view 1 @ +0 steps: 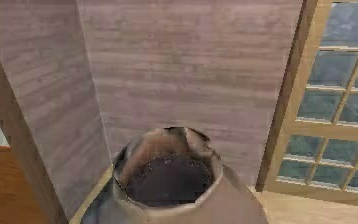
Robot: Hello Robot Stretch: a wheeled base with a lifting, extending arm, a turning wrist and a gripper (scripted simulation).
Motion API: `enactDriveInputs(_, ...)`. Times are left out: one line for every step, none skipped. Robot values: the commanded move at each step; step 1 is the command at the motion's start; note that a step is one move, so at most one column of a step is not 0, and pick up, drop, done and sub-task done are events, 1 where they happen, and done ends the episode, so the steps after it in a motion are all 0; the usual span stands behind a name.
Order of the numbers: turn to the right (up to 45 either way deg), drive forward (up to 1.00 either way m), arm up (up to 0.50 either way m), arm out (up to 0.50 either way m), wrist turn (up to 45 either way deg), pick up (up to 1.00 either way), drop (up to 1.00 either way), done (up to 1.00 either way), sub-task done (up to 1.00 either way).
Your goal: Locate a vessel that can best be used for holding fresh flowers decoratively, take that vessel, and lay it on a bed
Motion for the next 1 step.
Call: enactDriveInputs(-45.0, 0.00, 0.00, 0.00, 0.0, 0.00, 0.00, 0.00, 0.00)
